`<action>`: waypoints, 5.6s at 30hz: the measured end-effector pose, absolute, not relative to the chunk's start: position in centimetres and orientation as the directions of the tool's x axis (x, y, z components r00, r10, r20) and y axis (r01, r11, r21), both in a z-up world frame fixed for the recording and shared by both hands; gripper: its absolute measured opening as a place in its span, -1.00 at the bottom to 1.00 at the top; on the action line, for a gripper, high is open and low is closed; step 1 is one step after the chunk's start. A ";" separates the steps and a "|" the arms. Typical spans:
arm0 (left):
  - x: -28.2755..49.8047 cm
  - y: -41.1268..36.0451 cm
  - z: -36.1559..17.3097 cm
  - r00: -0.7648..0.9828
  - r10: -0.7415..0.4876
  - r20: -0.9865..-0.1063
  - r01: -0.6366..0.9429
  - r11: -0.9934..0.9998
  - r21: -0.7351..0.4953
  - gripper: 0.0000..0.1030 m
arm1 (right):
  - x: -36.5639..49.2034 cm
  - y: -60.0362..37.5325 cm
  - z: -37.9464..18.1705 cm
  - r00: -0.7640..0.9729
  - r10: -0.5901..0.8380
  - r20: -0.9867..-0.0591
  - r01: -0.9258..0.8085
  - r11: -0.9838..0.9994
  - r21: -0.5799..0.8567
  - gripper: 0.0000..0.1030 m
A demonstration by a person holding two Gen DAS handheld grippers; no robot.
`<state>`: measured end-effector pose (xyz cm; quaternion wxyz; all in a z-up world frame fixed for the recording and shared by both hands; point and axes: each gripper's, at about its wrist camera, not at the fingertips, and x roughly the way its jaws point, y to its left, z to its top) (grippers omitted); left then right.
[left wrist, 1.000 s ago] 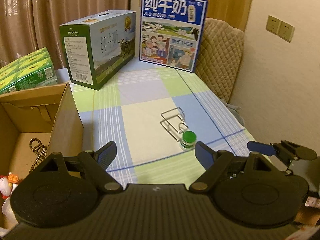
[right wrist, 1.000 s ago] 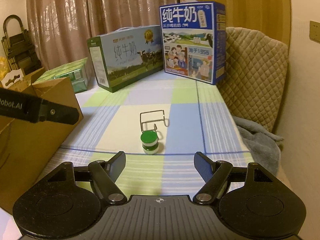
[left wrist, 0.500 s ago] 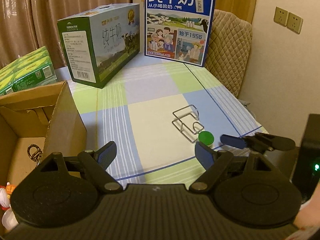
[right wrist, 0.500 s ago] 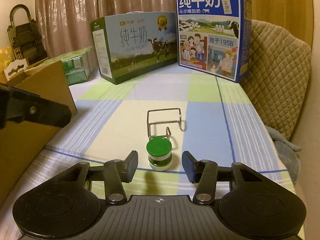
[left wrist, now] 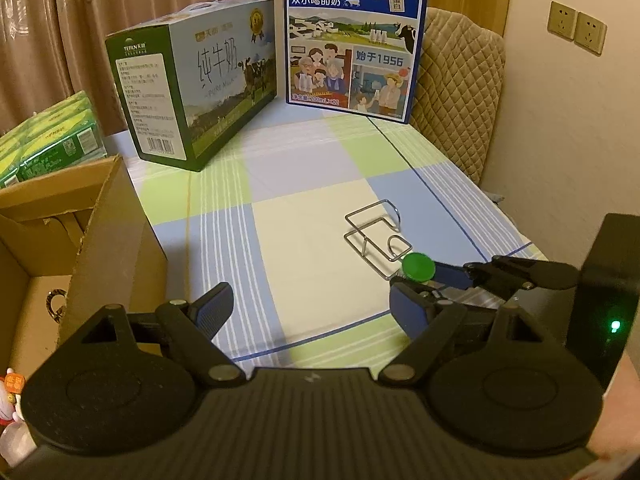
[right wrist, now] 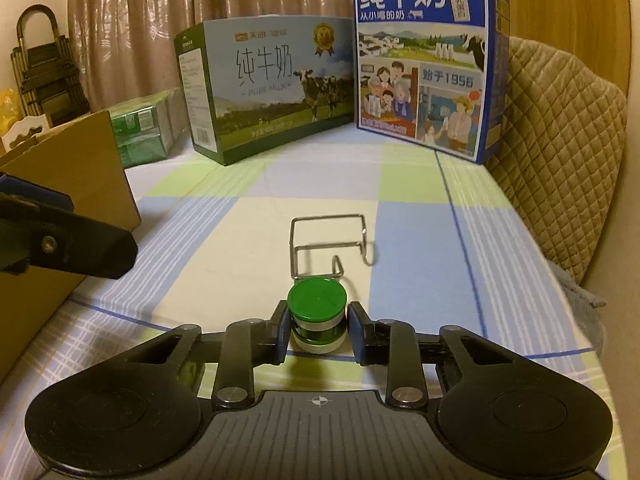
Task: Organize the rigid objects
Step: 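Grasp the green-capped jar with the right gripper while the left gripper grasps the wire rack, then lift and carry the jar and wire rack over the cardboard box, then lower the wire rack into the box and open the left gripper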
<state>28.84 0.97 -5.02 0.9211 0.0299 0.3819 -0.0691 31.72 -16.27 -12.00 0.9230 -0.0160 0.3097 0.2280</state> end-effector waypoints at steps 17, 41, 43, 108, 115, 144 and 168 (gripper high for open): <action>32.0 -3.2 -8.5 0.697 -0.172 -0.697 0.132 0.985 -0.111 0.50 | 28.7 -24.4 -8.3 0.770 0.242 -0.590 -0.182 0.970 0.161 -0.49; 34.8 -4.9 -12.2 0.724 -0.101 -0.683 0.097 0.994 -0.044 -0.49 | 29.7 -25.0 -8.9 0.766 0.249 -0.593 -0.154 0.966 0.206 -0.49; 33.4 -4.4 -12.1 0.718 -0.096 -0.690 0.081 0.995 -0.054 -0.49 | 29.7 -25.0 -8.9 0.760 0.254 -0.598 -0.156 0.965 0.211 -0.49; 12.6 -0.3 -6.8 0.727 -0.072 -0.683 0.120 0.993 0.023 -0.50 | 18.9 -21.0 -4.6 0.717 0.339 -0.609 -0.250 0.941 0.229 -0.49; 10.5 0.0 -3.5 0.754 -0.085 -0.651 0.122 0.992 0.012 -0.50 | 15.3 -21.0 -2.0 0.730 0.357 -0.582 -0.259 0.934 0.248 -0.49; 4.9 13.9 6.6 0.832 0.063 -0.552 -0.088 0.996 -0.018 -0.50 | 8.6 -10.8 6.7 0.693 0.526 -0.493 -0.484 0.846 0.223 -0.49; 8.3 25.5 4.1 0.776 0.122 -0.618 -0.191 0.980 -0.046 -0.50 | 12.3 1.0 4.1 0.551 0.633 -0.543 -0.626 0.744 0.232 -0.49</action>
